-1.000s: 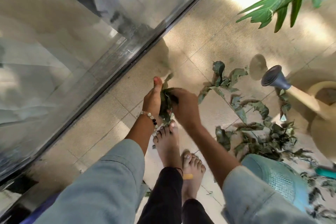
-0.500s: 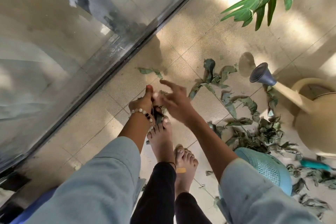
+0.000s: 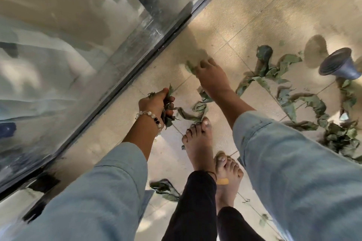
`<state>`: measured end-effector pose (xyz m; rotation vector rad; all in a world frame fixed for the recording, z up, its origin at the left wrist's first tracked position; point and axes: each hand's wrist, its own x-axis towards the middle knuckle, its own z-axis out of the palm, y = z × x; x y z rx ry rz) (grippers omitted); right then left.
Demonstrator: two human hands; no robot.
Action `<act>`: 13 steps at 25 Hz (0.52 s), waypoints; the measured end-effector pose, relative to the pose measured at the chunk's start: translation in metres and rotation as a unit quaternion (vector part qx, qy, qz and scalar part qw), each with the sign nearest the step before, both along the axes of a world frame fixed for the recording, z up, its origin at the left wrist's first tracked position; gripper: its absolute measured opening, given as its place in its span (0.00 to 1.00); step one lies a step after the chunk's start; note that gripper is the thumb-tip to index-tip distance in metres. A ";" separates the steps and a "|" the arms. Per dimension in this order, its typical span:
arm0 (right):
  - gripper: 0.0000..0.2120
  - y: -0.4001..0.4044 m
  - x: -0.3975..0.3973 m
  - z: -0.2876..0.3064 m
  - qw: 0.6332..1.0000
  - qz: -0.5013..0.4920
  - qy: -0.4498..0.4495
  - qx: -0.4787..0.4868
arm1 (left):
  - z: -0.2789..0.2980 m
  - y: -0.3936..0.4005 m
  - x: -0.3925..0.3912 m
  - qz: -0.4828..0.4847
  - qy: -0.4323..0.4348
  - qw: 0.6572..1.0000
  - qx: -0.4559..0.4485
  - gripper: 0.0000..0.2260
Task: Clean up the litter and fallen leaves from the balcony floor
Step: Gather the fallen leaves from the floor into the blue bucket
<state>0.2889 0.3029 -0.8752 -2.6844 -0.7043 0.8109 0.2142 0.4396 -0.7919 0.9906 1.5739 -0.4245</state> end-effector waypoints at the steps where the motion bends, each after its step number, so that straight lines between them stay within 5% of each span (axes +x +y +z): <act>1: 0.16 -0.009 0.000 -0.003 0.999 -0.020 0.007 0.032 | 0.000 -0.002 -0.001 -0.009 0.000 0.999 -0.032 0.15; 3: 0.10 -0.033 -0.003 0.003 0.987 -0.148 0.014 0.058 | 0.001 -0.007 -0.001 -0.020 0.007 0.997 -0.077 0.12; 7: 0.09 -0.104 0.006 0.036 0.887 -0.452 -0.084 0.048 | 0.009 -0.021 0.012 -0.036 -0.005 0.993 -0.114 0.05; 10: 0.18 -0.154 0.022 0.040 0.846 -0.531 -0.031 -0.043 | 0.010 -0.036 0.021 -0.031 -0.035 0.994 -0.100 0.04; 13: 0.37 -0.160 0.035 0.029 0.868 -0.487 0.094 -0.030 | 0.003 -0.049 0.024 -0.055 -0.033 0.994 -0.085 0.04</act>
